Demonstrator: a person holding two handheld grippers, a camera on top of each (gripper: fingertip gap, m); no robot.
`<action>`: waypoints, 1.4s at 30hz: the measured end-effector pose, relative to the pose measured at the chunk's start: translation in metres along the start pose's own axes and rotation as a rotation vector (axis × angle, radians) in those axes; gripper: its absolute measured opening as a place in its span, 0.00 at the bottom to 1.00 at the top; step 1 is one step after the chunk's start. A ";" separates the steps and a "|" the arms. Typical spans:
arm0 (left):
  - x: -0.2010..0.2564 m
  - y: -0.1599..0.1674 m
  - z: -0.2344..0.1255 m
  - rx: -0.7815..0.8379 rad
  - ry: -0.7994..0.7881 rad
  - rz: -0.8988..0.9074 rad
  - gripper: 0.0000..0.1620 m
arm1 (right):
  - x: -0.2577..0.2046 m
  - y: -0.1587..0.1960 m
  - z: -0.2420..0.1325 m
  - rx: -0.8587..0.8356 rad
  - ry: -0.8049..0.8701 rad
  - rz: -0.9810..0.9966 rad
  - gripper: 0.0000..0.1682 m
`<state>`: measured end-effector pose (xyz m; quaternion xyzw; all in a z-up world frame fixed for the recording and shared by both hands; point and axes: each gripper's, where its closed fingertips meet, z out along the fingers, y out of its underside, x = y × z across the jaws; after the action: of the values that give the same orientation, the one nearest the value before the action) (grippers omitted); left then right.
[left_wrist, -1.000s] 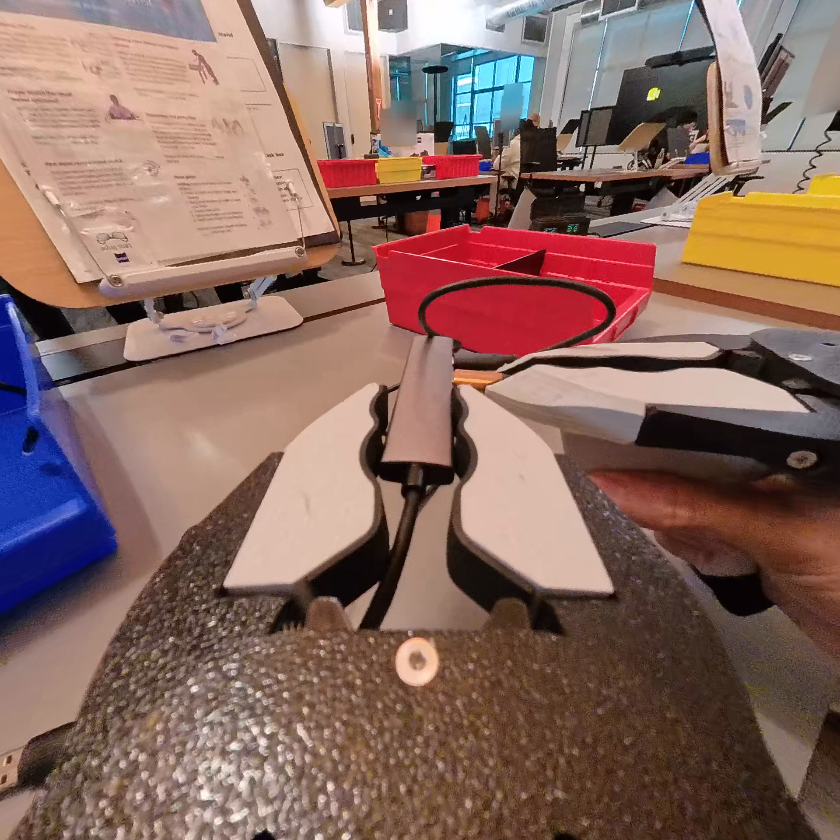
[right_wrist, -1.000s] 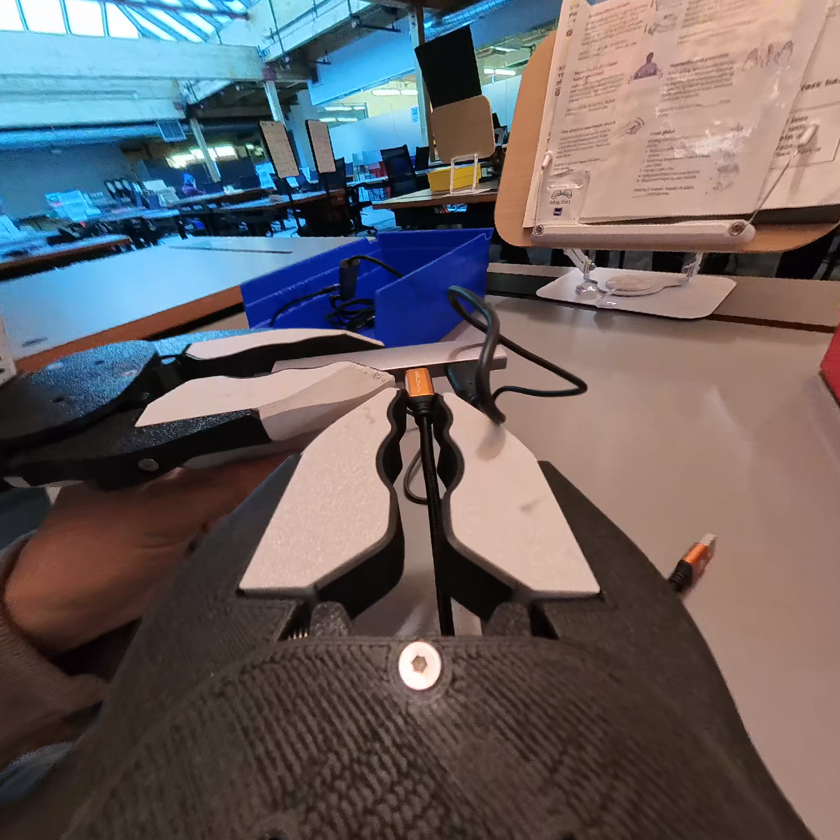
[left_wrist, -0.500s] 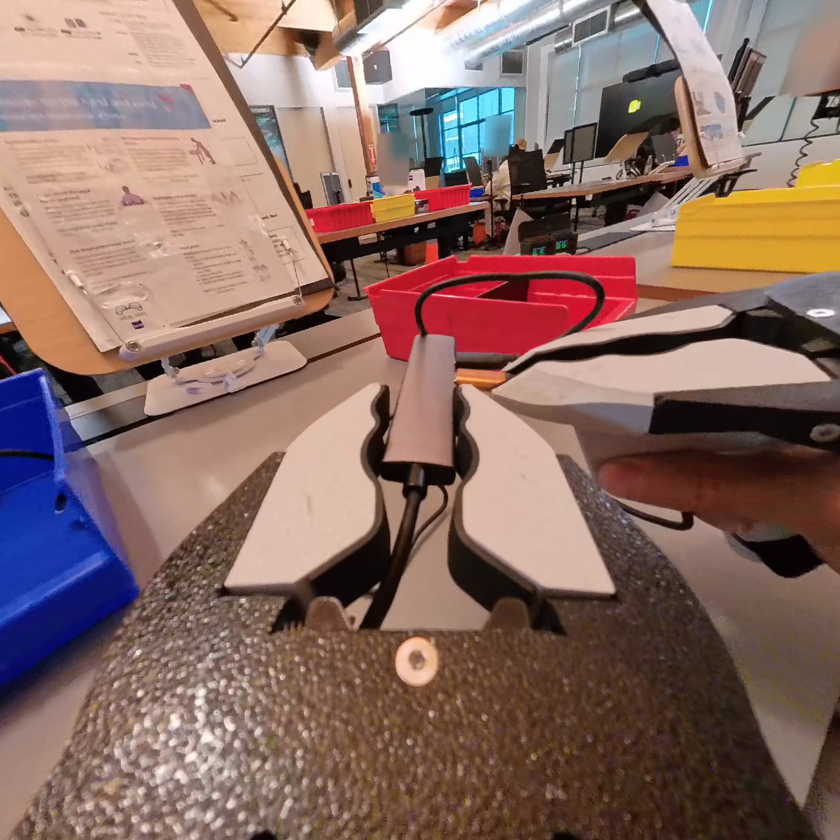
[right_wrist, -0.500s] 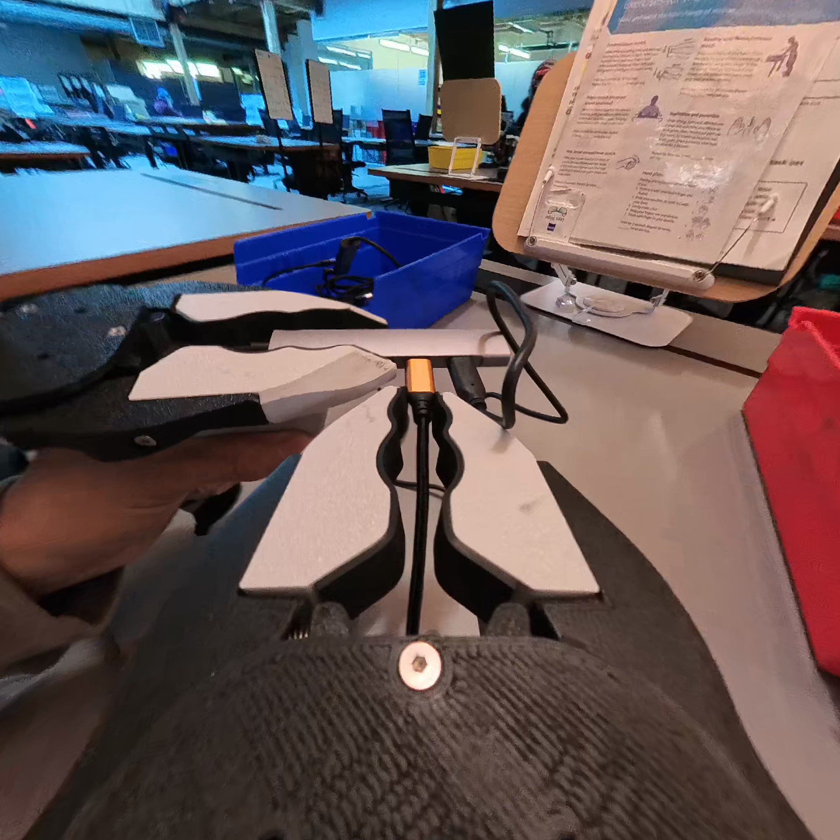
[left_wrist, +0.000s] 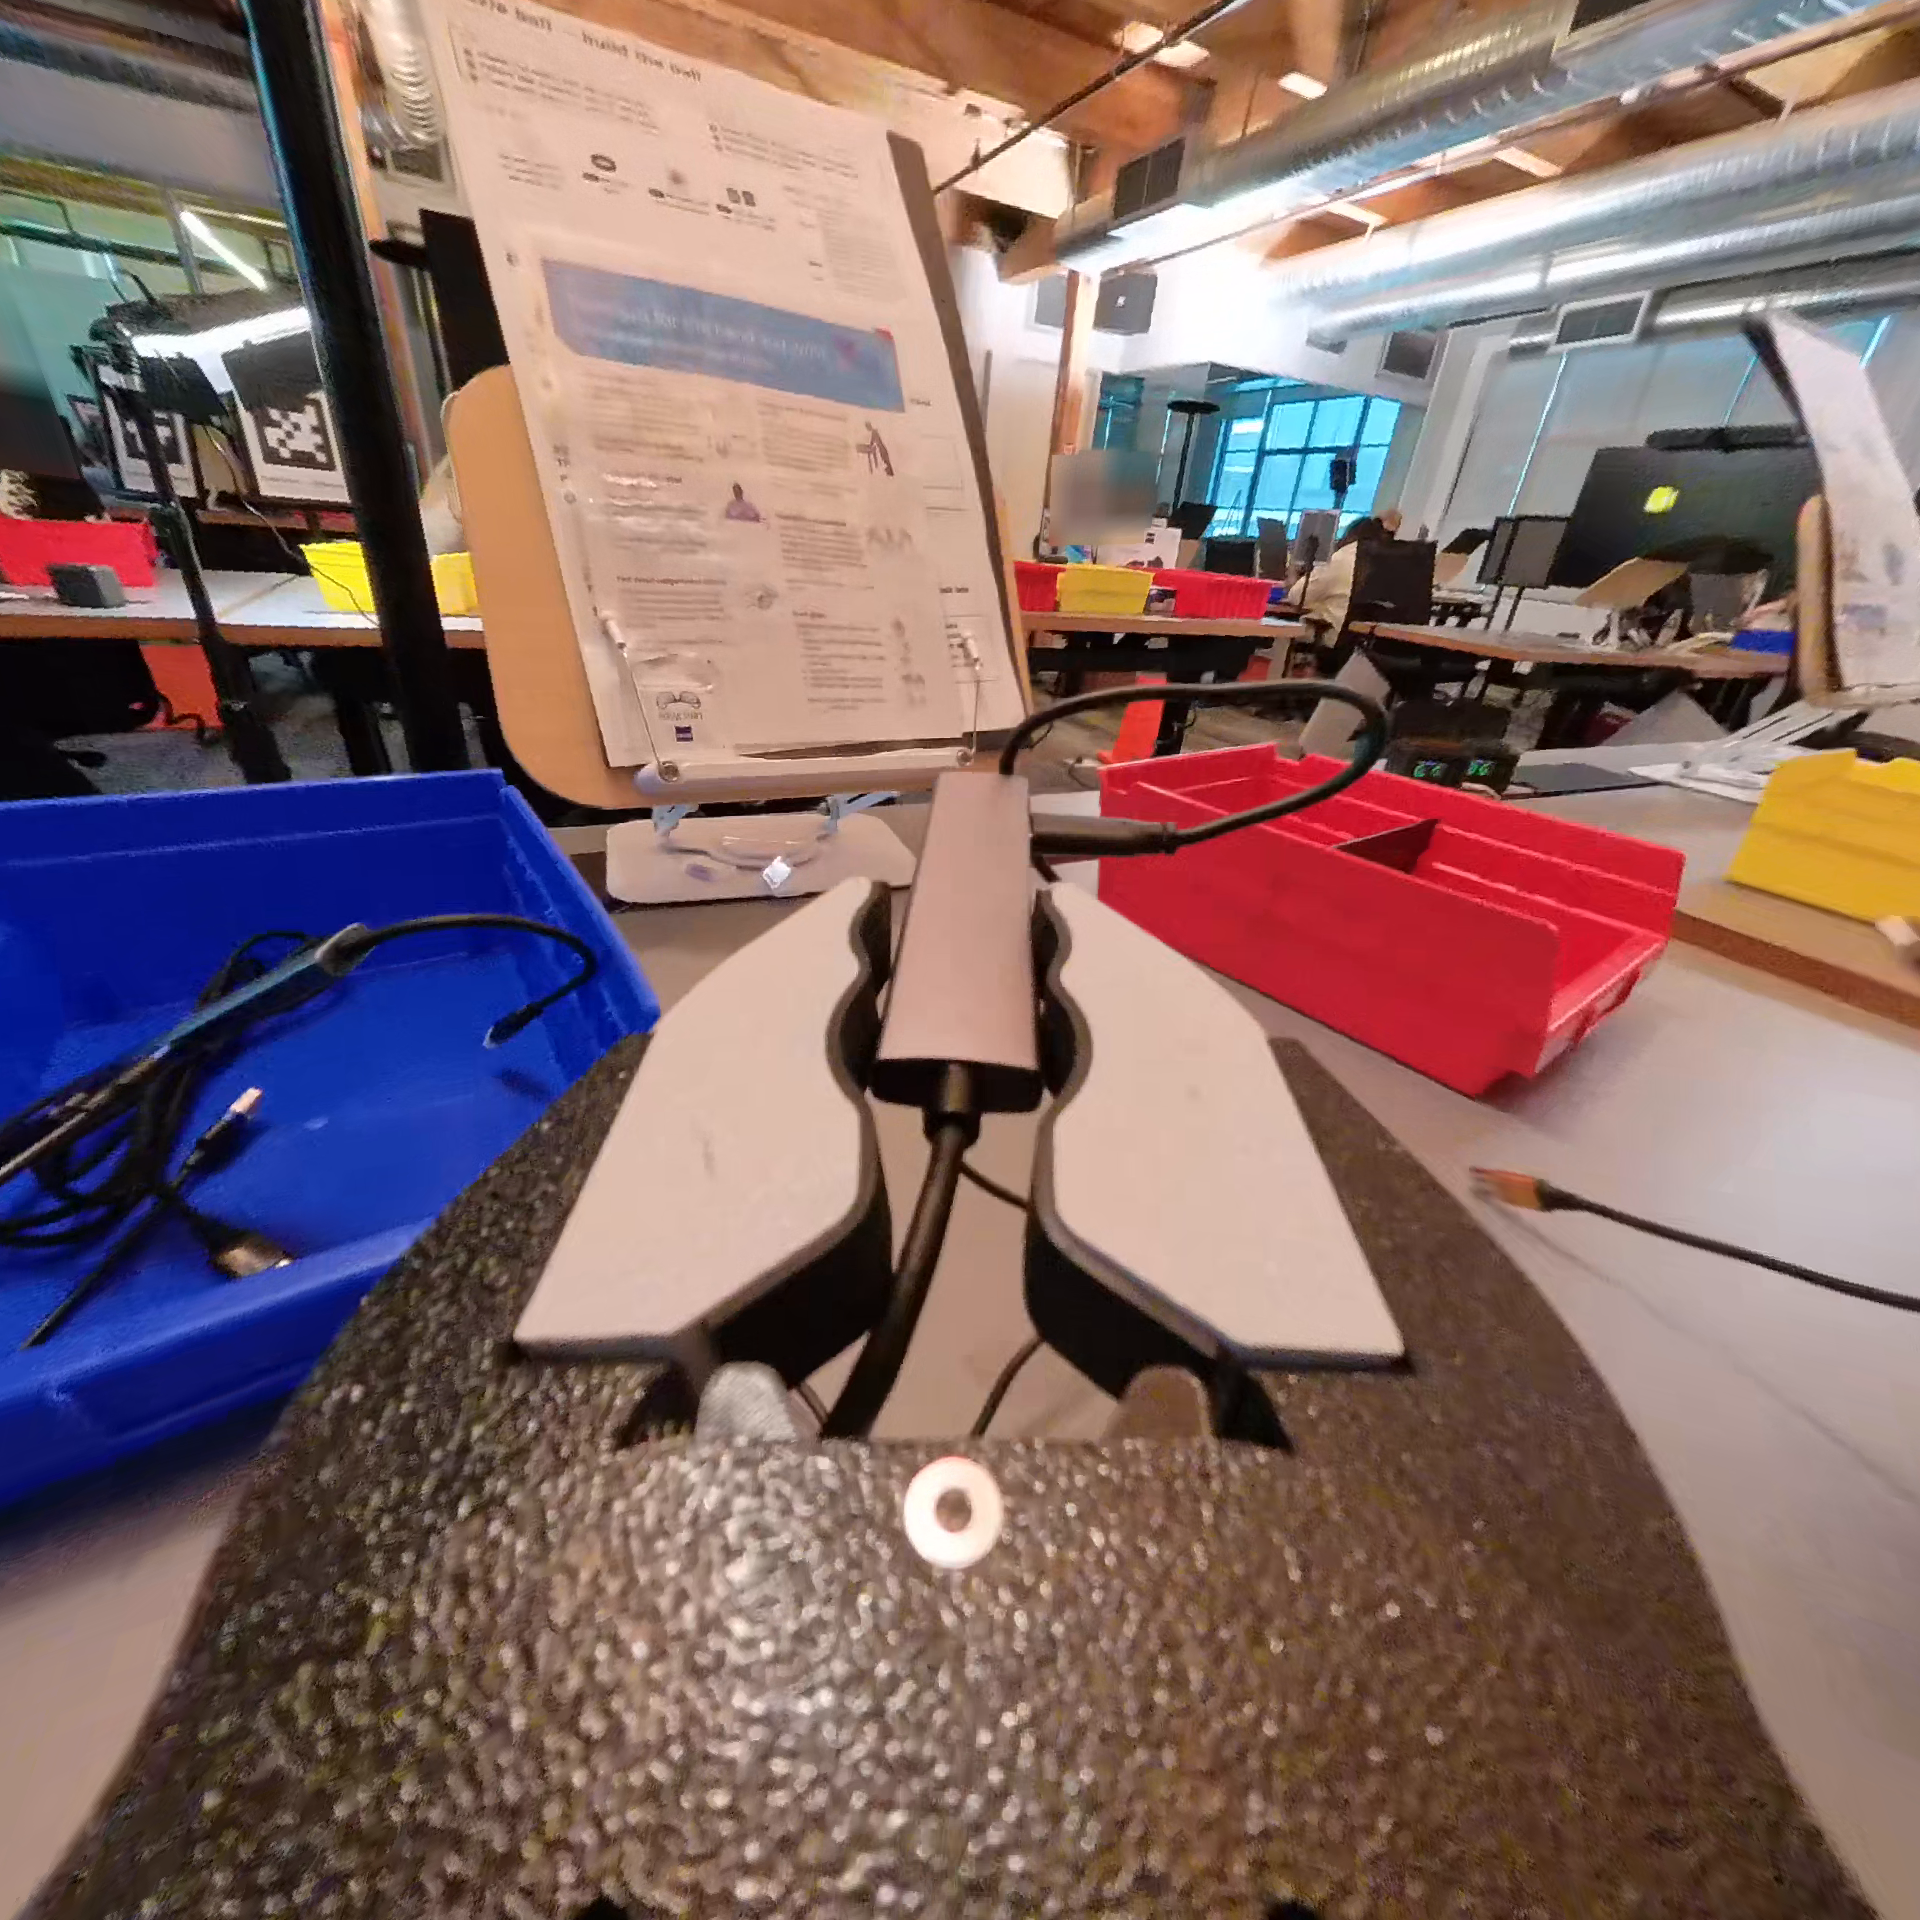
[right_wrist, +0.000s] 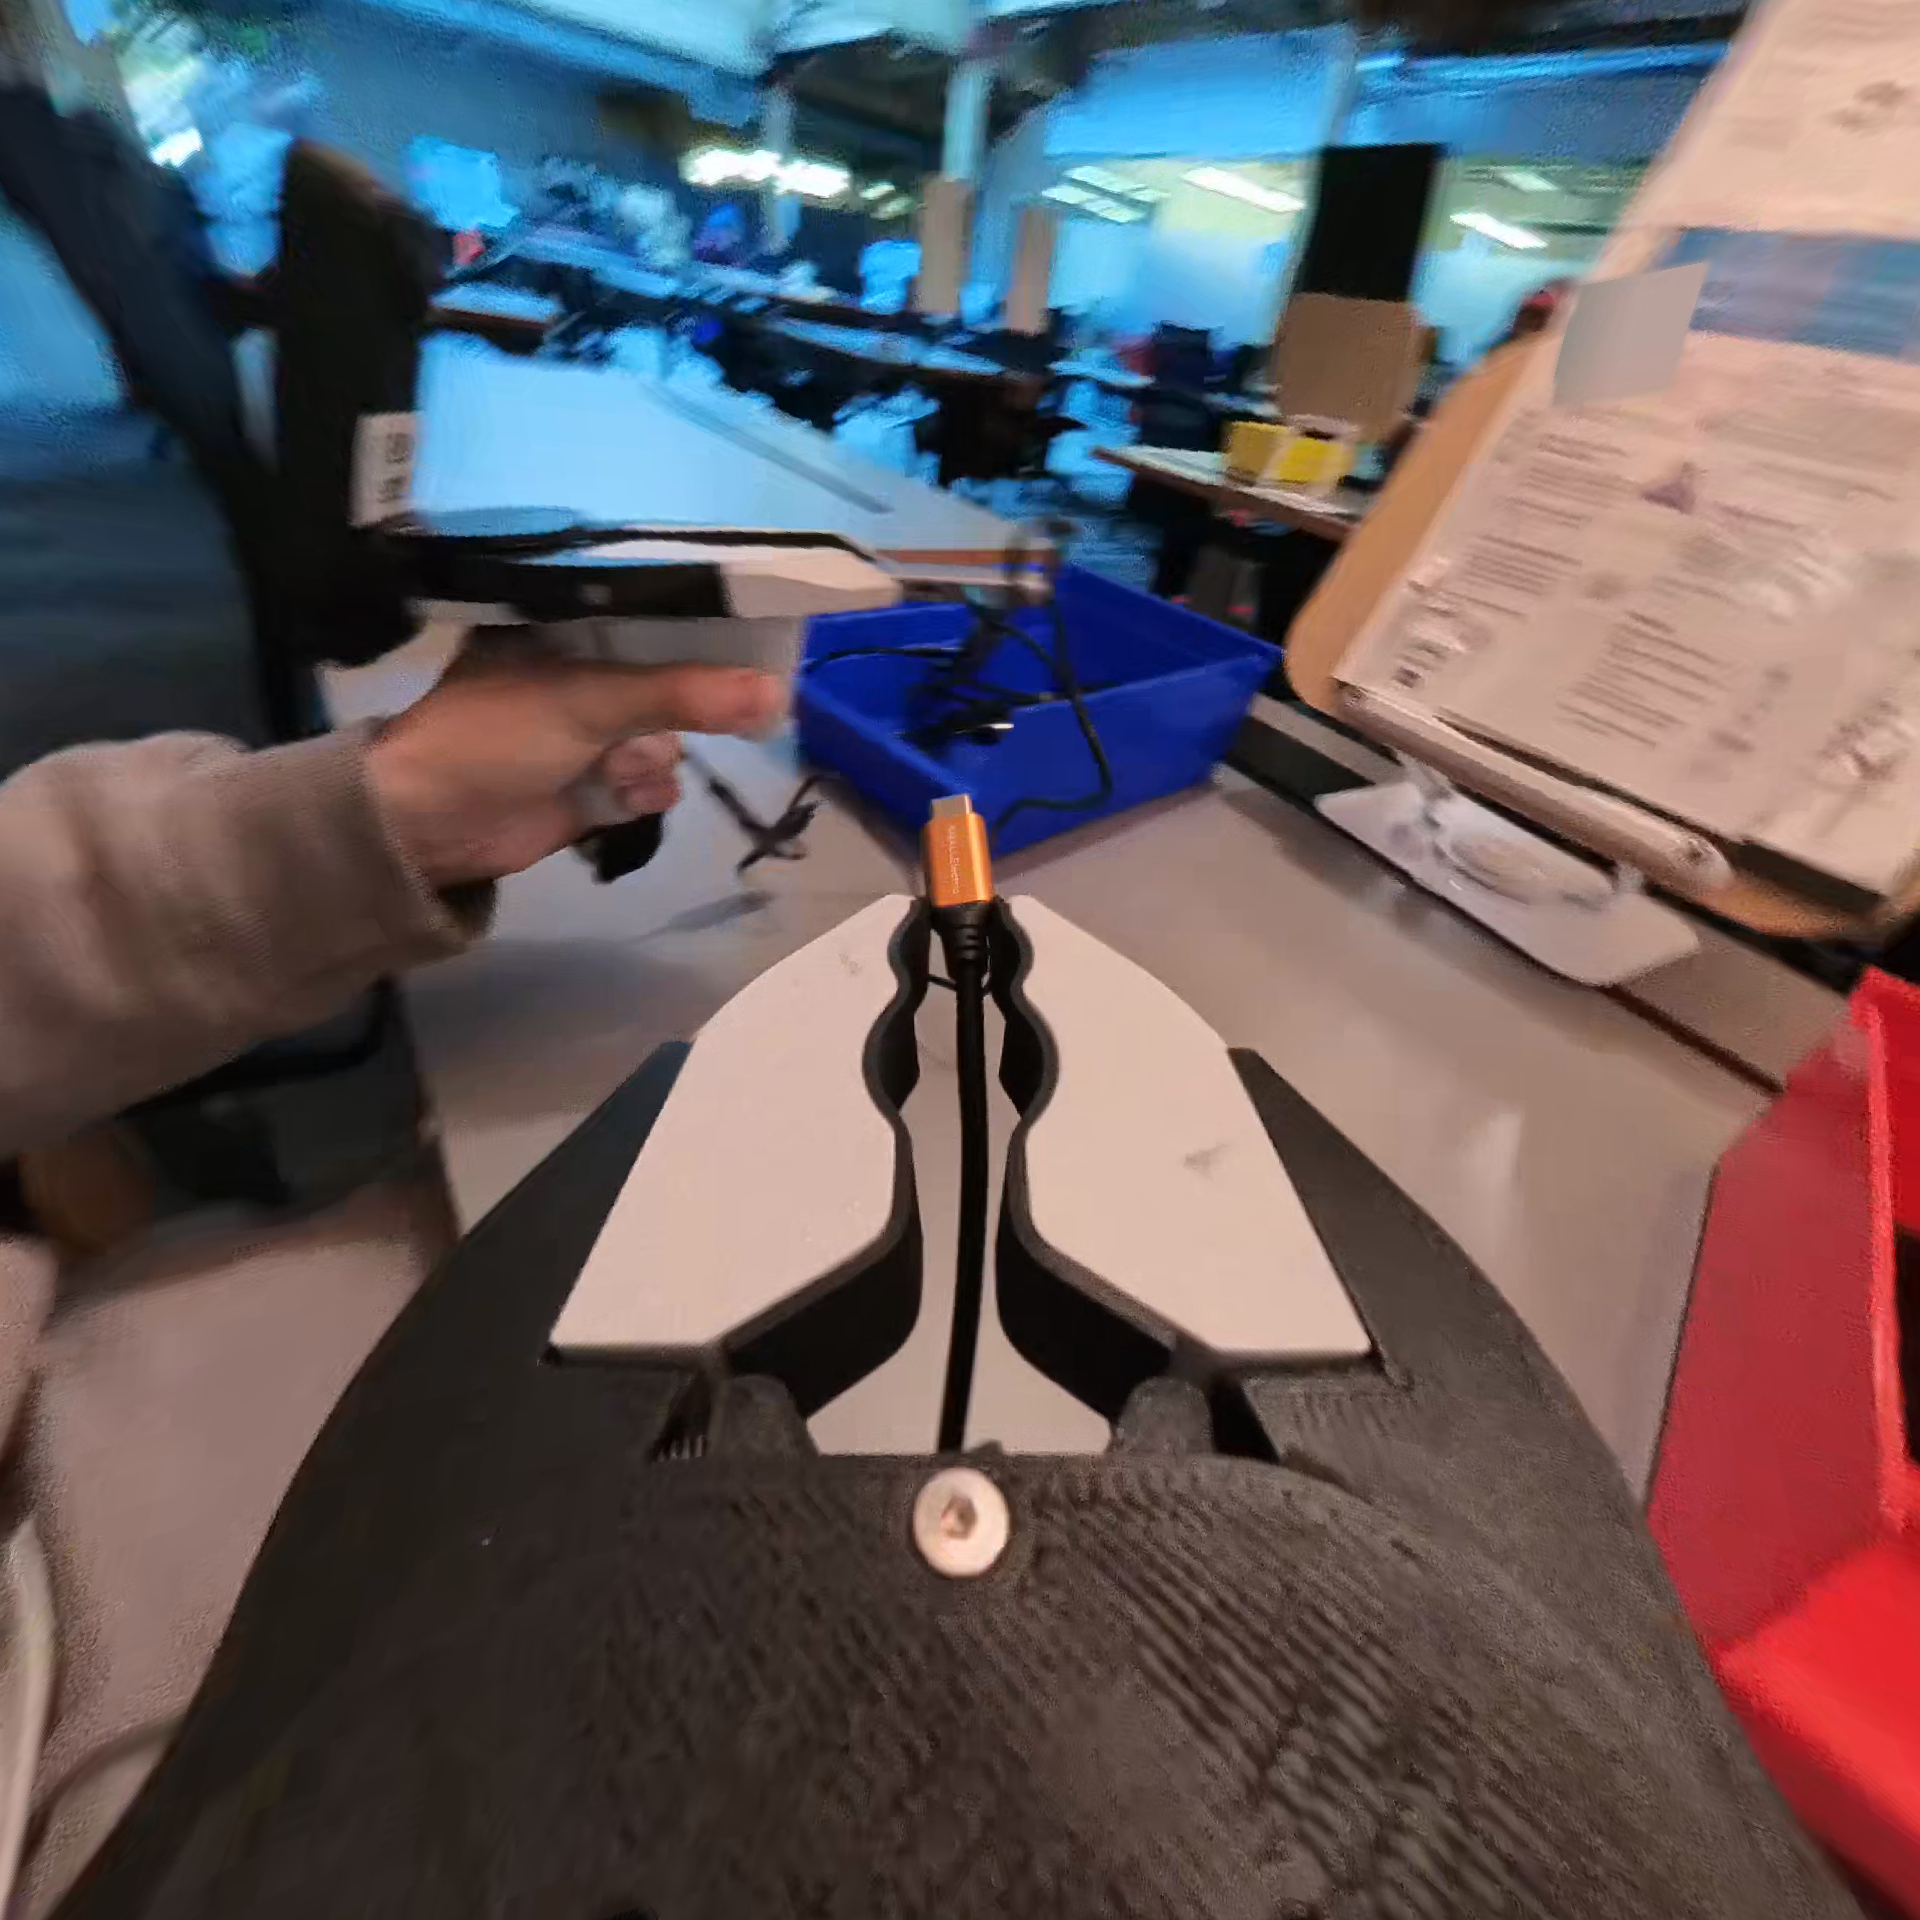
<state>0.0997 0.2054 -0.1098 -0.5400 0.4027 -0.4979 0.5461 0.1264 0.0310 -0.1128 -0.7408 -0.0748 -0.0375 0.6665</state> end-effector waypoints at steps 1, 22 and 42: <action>0.000 0.000 0.000 -0.007 -0.008 0.026 0.16 | -0.005 -0.011 -0.006 -0.005 -0.051 -0.042 0.07; 0.007 0.033 0.013 -0.112 0.054 0.039 0.16 | 0.273 -0.059 -0.058 0.204 0.261 0.142 0.07; 0.002 0.043 0.016 -0.131 0.076 0.015 0.16 | 0.206 0.096 -0.047 -0.406 0.158 0.336 0.25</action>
<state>0.1200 0.2030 -0.1507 -0.5524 0.4589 -0.4864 0.4976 0.3469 -0.0127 -0.1701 -0.8561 0.1104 0.0018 0.5049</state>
